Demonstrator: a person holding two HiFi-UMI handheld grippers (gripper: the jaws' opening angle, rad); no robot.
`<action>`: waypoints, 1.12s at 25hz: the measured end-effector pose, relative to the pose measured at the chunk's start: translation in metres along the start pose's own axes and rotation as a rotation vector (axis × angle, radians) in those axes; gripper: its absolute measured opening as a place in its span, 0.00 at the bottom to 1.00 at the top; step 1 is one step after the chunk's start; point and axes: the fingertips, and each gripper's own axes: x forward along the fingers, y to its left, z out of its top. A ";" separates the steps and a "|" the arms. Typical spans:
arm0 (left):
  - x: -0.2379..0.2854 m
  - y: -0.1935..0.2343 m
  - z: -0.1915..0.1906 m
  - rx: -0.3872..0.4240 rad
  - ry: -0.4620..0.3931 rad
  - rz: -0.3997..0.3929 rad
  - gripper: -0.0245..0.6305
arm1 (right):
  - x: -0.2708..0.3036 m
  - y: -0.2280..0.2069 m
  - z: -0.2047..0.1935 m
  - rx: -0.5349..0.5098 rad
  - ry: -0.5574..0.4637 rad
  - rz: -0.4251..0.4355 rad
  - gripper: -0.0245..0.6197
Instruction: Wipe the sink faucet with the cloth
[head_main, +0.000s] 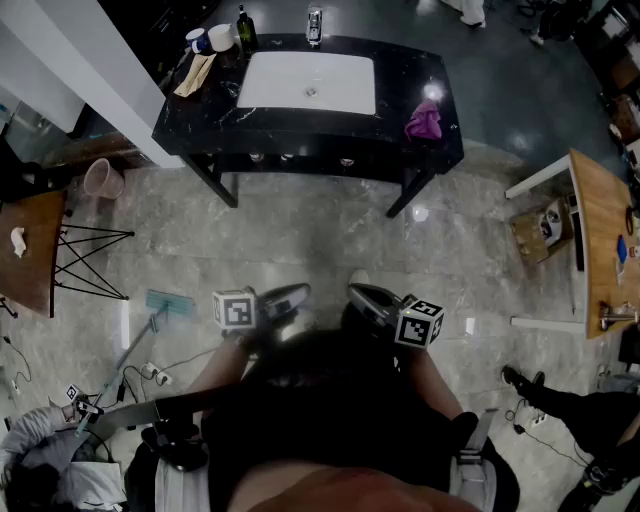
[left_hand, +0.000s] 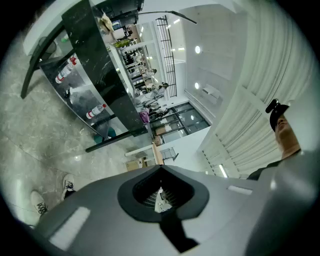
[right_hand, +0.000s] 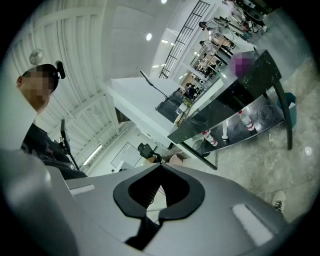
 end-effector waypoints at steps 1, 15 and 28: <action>0.001 0.000 0.001 0.002 0.000 0.001 0.04 | 0.000 0.000 0.001 0.000 0.002 0.000 0.05; 0.024 -0.002 0.008 -0.003 0.010 -0.011 0.04 | -0.014 -0.014 0.019 0.025 -0.014 -0.019 0.05; 0.088 0.010 0.051 0.244 0.032 0.186 0.04 | -0.036 -0.121 0.160 -0.209 -0.007 -0.297 0.17</action>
